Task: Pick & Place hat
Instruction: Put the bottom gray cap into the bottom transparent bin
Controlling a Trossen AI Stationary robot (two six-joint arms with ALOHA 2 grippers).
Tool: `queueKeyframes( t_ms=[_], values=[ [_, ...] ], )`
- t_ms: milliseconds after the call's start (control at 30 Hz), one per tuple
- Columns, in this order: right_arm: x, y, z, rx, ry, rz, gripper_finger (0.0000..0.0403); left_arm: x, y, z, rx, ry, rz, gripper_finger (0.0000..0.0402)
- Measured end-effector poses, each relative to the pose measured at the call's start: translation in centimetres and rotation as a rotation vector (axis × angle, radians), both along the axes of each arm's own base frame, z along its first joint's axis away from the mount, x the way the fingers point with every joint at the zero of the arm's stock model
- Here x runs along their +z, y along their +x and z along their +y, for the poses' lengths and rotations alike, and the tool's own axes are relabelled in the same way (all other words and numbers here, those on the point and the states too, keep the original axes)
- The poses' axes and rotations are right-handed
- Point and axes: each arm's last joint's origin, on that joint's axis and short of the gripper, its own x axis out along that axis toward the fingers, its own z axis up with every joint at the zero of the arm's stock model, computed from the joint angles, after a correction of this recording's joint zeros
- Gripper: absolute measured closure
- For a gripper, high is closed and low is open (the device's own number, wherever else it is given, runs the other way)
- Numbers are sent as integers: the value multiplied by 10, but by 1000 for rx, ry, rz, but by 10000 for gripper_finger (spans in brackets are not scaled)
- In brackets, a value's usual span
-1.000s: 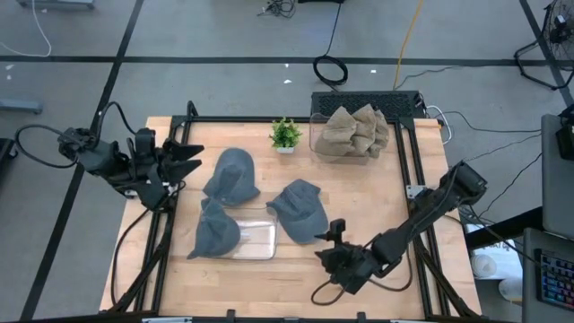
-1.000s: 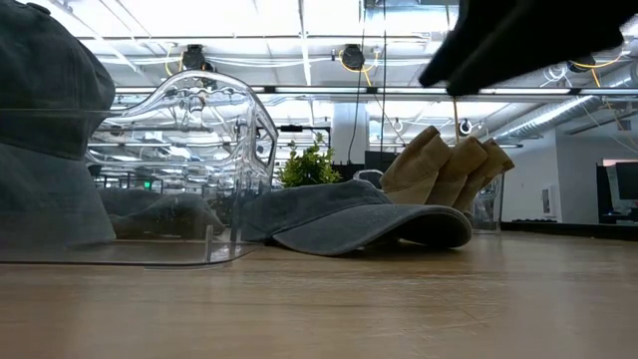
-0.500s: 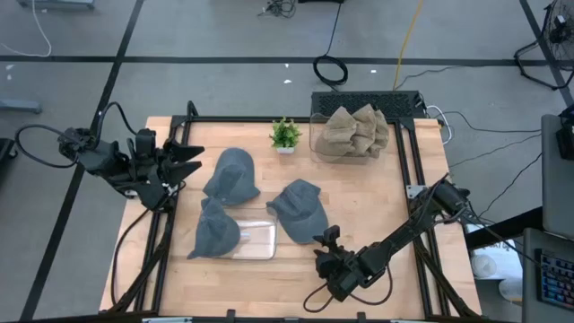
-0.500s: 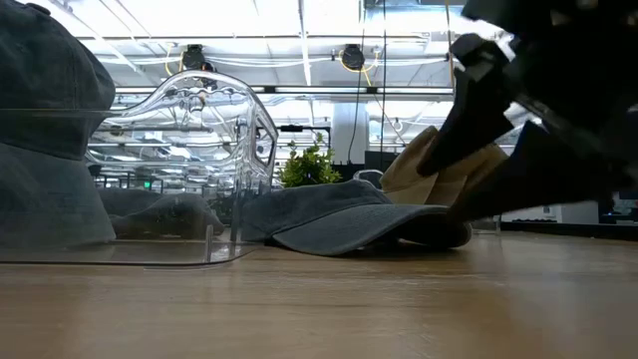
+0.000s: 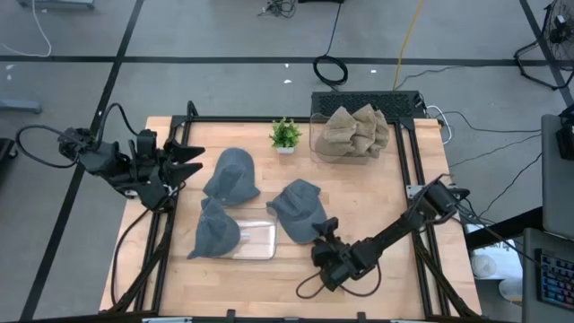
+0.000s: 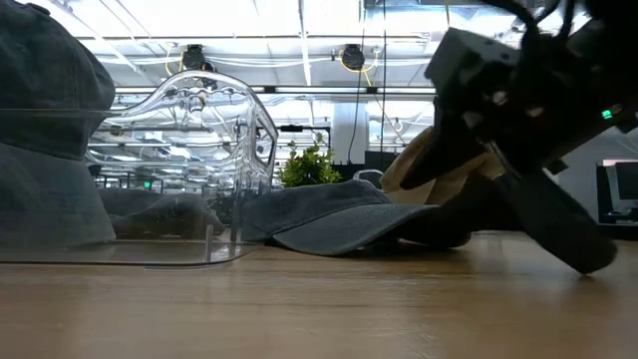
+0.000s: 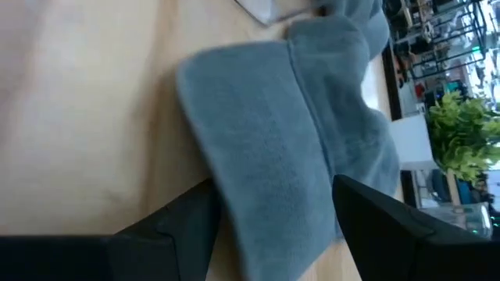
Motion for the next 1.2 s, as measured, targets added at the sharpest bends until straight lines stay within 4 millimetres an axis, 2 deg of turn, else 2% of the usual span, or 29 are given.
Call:
queueKeyframes(
  t_ms=[100,200,300,433,467,633,833,1200],
  values=[
    [-2,2,-9,-25,2,6,173,0,0,0,0,0,0,27],
    [-3,5,-15,-33,31,24,200,0,0,0,0,0,0,27],
    [-3,8,-15,-15,36,29,259,0,0,0,-1,-1,0,27],
    [-2,10,-14,13,-13,27,370,0,0,-1,-51,1,-3,27],
    [0,9,-13,21,-25,28,384,0,0,-2,-62,1,-4,27],
    [12,5,-12,54,-81,41,395,0,0,-2,-82,1,-5,27],
    [51,1,-14,133,-121,38,401,0,0,-2,-82,-3,-7,27],
    [116,-8,-37,184,-373,66,402,0,0,-2,-82,-12,-9,27]
  ],
)
